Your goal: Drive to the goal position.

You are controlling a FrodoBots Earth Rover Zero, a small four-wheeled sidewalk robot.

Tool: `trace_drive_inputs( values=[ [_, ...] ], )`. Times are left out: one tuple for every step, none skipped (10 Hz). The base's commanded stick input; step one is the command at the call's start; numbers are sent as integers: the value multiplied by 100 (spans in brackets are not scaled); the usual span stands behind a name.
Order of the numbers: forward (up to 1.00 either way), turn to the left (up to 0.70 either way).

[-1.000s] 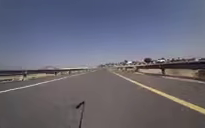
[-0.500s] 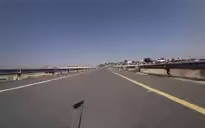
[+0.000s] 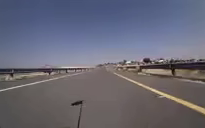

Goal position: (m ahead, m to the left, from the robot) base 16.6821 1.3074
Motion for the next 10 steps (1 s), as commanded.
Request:
trace_drive_inputs(
  values=[
    [100, 0],
    [100, 0],
    [100, 0],
    [100, 0],
    [100, 0],
    [100, 0],
    [100, 0],
    [100, 0],
    [100, 0],
    [100, 0]
  ],
)
